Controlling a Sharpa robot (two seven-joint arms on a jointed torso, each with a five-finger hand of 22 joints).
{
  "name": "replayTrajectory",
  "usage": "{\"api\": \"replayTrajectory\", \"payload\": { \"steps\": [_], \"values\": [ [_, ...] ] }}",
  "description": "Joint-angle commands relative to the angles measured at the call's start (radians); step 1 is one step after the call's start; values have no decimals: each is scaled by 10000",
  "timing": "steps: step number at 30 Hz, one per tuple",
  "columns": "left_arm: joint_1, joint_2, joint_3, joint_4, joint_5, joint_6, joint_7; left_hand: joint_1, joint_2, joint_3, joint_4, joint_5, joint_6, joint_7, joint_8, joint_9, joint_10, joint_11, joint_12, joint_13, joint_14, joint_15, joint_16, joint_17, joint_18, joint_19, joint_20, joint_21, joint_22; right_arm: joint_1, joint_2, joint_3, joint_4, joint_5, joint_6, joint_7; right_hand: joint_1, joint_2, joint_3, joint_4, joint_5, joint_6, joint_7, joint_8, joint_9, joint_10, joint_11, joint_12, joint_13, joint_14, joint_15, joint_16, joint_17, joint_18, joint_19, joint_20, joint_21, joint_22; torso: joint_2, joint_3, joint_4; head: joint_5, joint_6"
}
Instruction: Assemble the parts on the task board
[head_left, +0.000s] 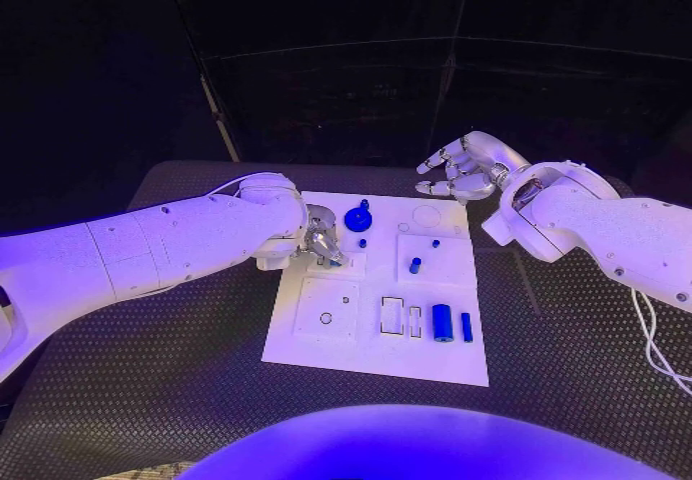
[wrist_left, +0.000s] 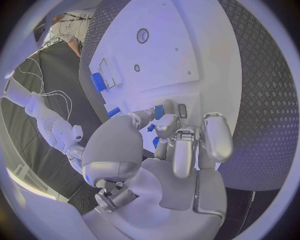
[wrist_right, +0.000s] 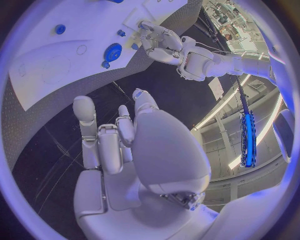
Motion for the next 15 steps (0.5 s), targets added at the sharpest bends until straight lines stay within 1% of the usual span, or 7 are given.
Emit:
{"api": "replayTrajectory", "payload": {
  "steps": [1,7,12,15],
  "values": [
    [-7,6,-29,24,191,424,-102,22,113,656,-593,59,151,-87,37,7,49,-42,36,18,1056,-50,31,2634,34,-16,-47,-71,-9,19,21,7,-2,-8,80,59,87,6,27,-58,27,31,-23,55,-15,-45,-25,-40,-13,522,-47,-62,196,116,-15,-34,-51,-6,3,1,-8,-1,2],
    [50,53,-25,-4,252,440,-103,-74,186,670,-567,58,172,-90,43,-6,54,-44,45,21,1056,-53,31,2634,36,-22,-52,-86,-18,18,37,7,-30,-8,95,58,97,6,34,-62,47,30,-23,57,-16,-43,-26,-37,-11,522,-48,-64,193,117,-18,-35,-56,-14,5,2,-6,-12,2],
    [50,53,-25,-4,252,440,-103,-89,204,675,-564,57,175,-92,44,-8,45,-45,29,0,1056,-54,31,2634,37,-25,-53,-91,-23,18,37,7,-30,-8,95,58,97,6,34,-62,47,30,-23,57,-16,-43,-26,-37,-11,522,-48,-64,193,117,-18,-35,-56,-14,9,3,-6,-16,2],
    [170,162,-21,-172,473,661,-117,-90,205,675,-564,57,175,-92,44,-8,42,-45,23,-6,1056,-54,31,2634,39,-28,-53,-95,-29,18,61,7,-57,-8,106,59,107,6,40,-66,65,30,-22,58,-16,-51,-26,-45,-21,522,-49,-64,195,117,-17,-36,-56,-13,9,5,-9,-13,2]
  ]
}}
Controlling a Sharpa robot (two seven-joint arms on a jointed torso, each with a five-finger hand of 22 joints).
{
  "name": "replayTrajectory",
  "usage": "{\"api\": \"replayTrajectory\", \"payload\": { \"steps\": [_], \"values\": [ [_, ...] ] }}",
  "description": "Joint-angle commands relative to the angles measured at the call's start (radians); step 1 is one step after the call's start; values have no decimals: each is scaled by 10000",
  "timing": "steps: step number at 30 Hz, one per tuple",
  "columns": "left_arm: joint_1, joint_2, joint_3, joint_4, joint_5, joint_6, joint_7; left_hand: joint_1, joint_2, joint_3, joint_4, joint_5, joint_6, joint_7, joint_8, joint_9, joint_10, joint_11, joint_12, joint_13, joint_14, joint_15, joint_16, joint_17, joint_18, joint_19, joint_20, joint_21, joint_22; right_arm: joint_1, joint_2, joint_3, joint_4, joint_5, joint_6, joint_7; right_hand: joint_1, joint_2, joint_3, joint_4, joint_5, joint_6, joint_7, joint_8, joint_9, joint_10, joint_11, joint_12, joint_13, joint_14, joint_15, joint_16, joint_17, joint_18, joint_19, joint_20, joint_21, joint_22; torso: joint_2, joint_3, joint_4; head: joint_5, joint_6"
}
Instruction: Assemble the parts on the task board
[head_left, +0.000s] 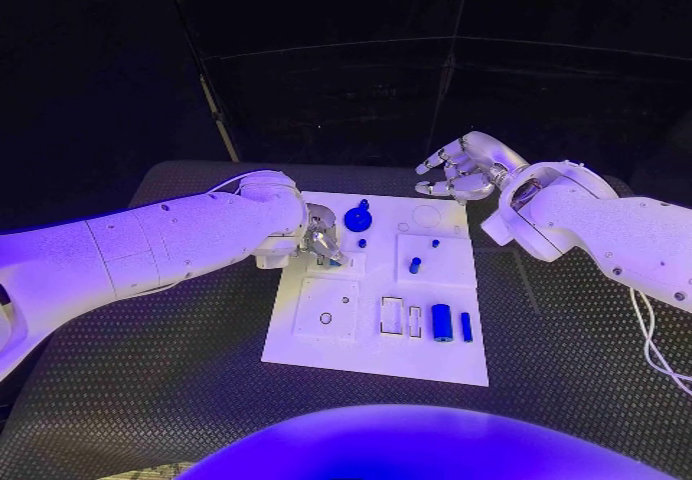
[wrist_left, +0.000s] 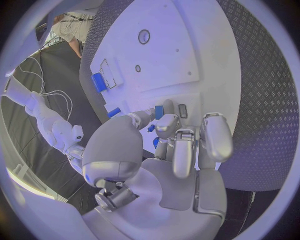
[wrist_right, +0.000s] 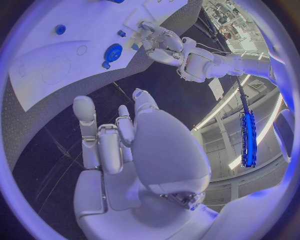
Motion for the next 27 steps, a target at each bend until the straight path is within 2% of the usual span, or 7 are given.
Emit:
{"api": "replayTrajectory", "payload": {
  "steps": [1,8,15,27],
  "values": [
    [114,123,0,-145,436,568,-69,1,115,647,-594,27,174,-93,48,-2,18,-58,7,-33,1056,-55,31,2634,46,-46,-53,-81,-40,18,30,8,-10,-8,66,60,108,6,16,-41,68,30,-22,58,-16,-52,-26,-47,-22,523,-49,-64,195,117,-16,-36,-57,-14,3,3,-7,-1,2],
    [286,313,3,-513,1002,1218,-100,-9,121,644,-590,22,169,-89,46,-4,-10,-57,-41,-92,1056,-54,31,2634,75,-120,-53,-172,-166,18,54,8,-37,-8,84,58,108,6,16,-41,68,30,-22,58,-16,-52,-26,-47,-22,523,-49,-64,195,117,-16,-36,-57,-14,2,-7,-8,-26,2],
    [391,378,6,-738,1366,1390,-106,-10,122,643,-593,21,166,-89,46,-4,-13,-56,-43,-93,1056,-54,31,2634,77,-125,-54,-179,-173,18,77,7,-59,-8,97,56,114,6,22,-43,88,30,-20,59,-17,-52,-25,-46,-21,521,-49,-69,189,117,-15,-36,-57,-14,-2,-2,16,-30,2],
    [517,561,8,-1140,2022,2003,-120,44,121,634,-722,21,188,-114,104,32,18,-73,26,-15,1056,-58,31,2634,72,-127,-59,-187,-159,18,106,6,-96,-8,170,34,114,6,22,-43,88,30,-20,59,-17,-52,-25,-46,-21,521,-49,-69,189,117,-15,-36,-57,-14,-3,-4,7,-28,2]
  ]
}}
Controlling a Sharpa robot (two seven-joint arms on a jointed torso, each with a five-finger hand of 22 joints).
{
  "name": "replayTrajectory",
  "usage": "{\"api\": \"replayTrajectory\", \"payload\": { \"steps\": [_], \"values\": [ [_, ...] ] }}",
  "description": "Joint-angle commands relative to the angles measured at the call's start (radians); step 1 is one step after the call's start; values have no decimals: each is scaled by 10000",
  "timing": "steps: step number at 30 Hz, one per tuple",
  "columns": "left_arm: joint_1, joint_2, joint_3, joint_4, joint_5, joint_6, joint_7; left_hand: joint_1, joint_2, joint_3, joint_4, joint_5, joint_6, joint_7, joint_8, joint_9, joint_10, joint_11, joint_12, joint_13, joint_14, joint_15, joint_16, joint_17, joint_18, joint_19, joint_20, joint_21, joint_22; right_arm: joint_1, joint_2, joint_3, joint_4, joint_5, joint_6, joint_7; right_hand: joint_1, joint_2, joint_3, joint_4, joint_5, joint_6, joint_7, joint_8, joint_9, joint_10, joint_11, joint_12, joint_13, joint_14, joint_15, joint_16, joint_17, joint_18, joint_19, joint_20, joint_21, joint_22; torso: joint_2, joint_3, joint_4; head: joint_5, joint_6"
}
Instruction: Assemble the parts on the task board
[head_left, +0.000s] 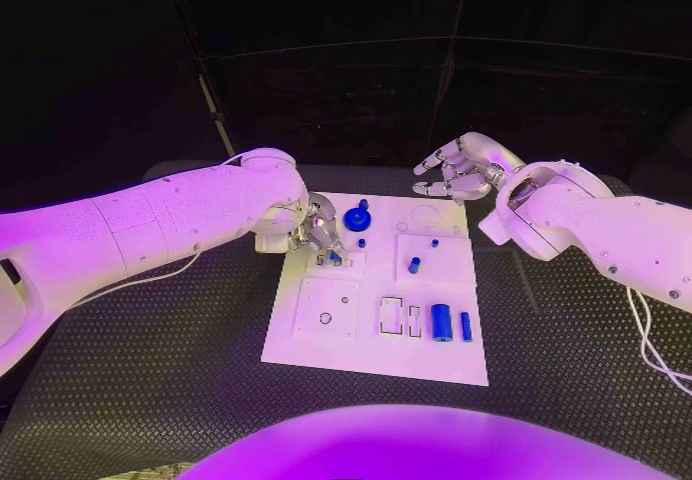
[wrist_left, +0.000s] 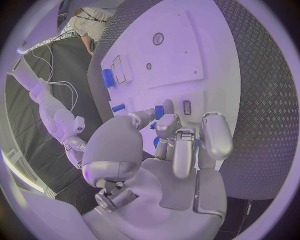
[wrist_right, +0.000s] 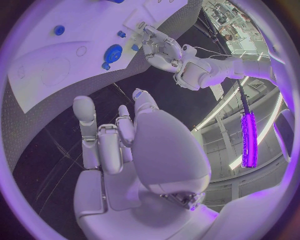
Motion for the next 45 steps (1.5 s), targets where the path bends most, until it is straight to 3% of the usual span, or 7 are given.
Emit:
{"api": "replayTrajectory", "payload": {
  "steps": [1,10,25,33,45],
  "values": [
    [49,81,8,-136,600,601,-77,70,97,637,-723,51,188,-116,73,27,18,-79,26,16,1056,-59,31,2634,71,-55,11,-31,15,19,16,7,2,-8,94,36,114,6,22,-43,32,30,-20,59,-17,-52,-25,-46,-10,522,-49,-69,182,117,-15,-36,-57,-15,-3,2,6,-4,2],
    [135,410,2,-649,558,790,-100,118,114,655,-813,53,191,-129,104,51,30,-91,47,35,1056,-66,31,2634,62,-37,6,-12,53,18,20,7,6,-8,103,19,114,6,22,-43,32,30,-20,59,-17,-52,-25,-46,-10,522,-49,-69,182,117,-15,-36,-57,-15,-6,9,3,-5,2],
    [148,844,-18,-1172,-239,960,-136,113,151,657,-816,51,193,-124,117,61,0,-91,-13,-42,1056,-68,31,2634,59,-30,3,-6,66,18,56,7,10,-8,113,21,120,5,30,-43,64,27,-17,61,-18,-56,-23,-49,-15,522,-48,-71,182,119,-20,-37,-66,-28,-1,-7,7,-5,2],
    [146,903,-165,-1265,-349,1034,-149,110,158,655,-815,50,196,-124,121,63,0,-90,-17,-47,1056,-68,31,2634,58,-28,3,-4,70,18,67,6,9,-8,121,23,120,5,30,-43,64,27,-17,61,-18,-56,-23,-49,-15,522,-48,-71,182,119,-20,-37,-66,-28,-12,-5,16,-4,2],
    [133,864,-276,-1237,-489,1021,-163,86,225,646,-800,50,198,-122,139,78,4,-89,-20,-59,1056,-71,31,2634,56,-23,-1,-2,80,17,94,6,-12,-8,133,37,120,5,30,-43,64,27,-17,61,-18,-56,-23,-49,-15,522,-48,-71,182,119,-20,-37,-66,-28,-11,-3,15,8,2]
  ]
}}
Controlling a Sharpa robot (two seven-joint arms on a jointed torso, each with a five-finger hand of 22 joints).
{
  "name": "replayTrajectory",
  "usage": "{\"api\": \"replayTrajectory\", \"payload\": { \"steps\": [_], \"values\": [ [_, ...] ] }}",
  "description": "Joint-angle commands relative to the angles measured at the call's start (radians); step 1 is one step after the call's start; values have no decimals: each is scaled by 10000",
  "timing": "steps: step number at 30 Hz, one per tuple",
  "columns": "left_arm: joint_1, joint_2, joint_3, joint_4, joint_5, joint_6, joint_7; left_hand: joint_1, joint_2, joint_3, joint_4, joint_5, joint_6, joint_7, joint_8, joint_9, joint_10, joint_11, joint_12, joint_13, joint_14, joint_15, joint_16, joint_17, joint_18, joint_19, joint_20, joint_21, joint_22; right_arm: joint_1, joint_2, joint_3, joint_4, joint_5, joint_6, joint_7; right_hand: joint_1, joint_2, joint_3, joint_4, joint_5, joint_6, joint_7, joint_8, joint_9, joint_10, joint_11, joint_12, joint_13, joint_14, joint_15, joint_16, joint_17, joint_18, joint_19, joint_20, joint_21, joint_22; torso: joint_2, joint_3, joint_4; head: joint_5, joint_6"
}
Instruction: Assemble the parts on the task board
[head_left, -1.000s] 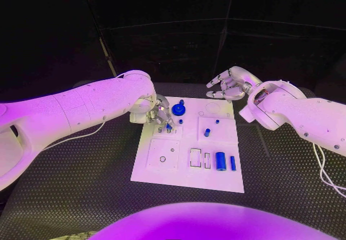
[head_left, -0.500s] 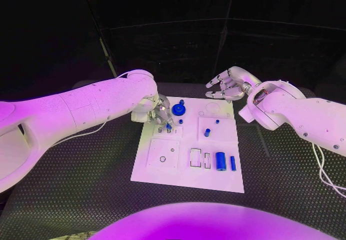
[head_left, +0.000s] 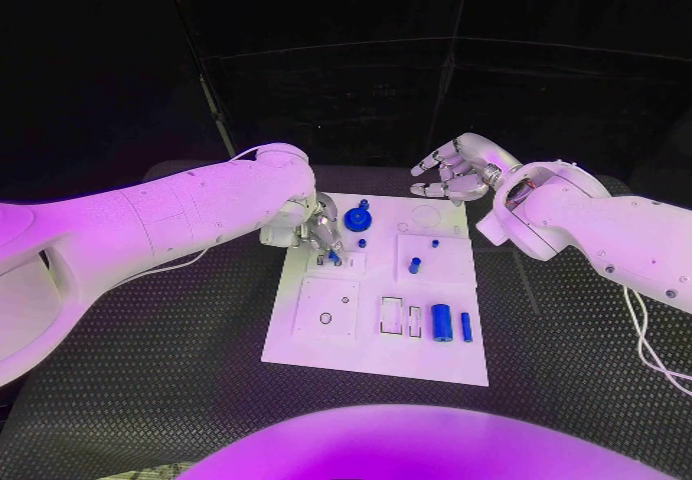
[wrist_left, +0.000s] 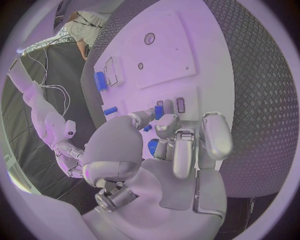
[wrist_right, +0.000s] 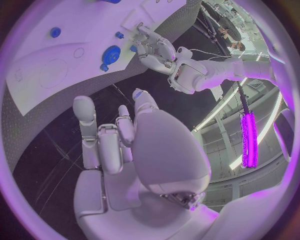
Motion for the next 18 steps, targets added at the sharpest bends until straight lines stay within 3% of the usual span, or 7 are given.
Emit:
{"api": "replayTrajectory", "payload": {
  "steps": [1,14,18],
  "values": [
    [3,-19,-33,12,-157,124,-84,88,224,690,-756,48,197,-122,67,-7,-8,-37,-20,-1,1056,-71,30,2634,57,-23,-1,-2,9,17,17,7,7,-8,51,52,120,5,30,-43,64,27,-18,61,-11,-56,-23,-49,-10,522,-48,-34,186,119,-20,-37,-66,-10,2,7,4,13,2],
    [-28,-25,-68,176,-164,27,-81,79,245,686,-754,48,197,-123,73,-1,-10,-38,-27,-12,1056,-72,30,2634,58,-26,-2,-7,5,16,34,7,-25,-8,75,61,125,4,40,-43,86,24,-15,62,-12,-61,-21,-53,-17,522,-47,-36,187,119,-23,-37,-72,-18,2,-3,4,14,2],
    [-35,-43,-69,199,-165,-22,-79,79,245,686,-754,48,197,-123,73,-1,-10,-38,-27,-12,1056,-72,30,2634,58,-26,-2,-7,5,16,39,7,-33,-8,81,66,126,4,41,-43,90,24,-15,62,-12,-62,-21,-54,-19,522,-47,-37,187,119,-23,-37,-74,-20,0,8,-1,28,2]
  ]
}}
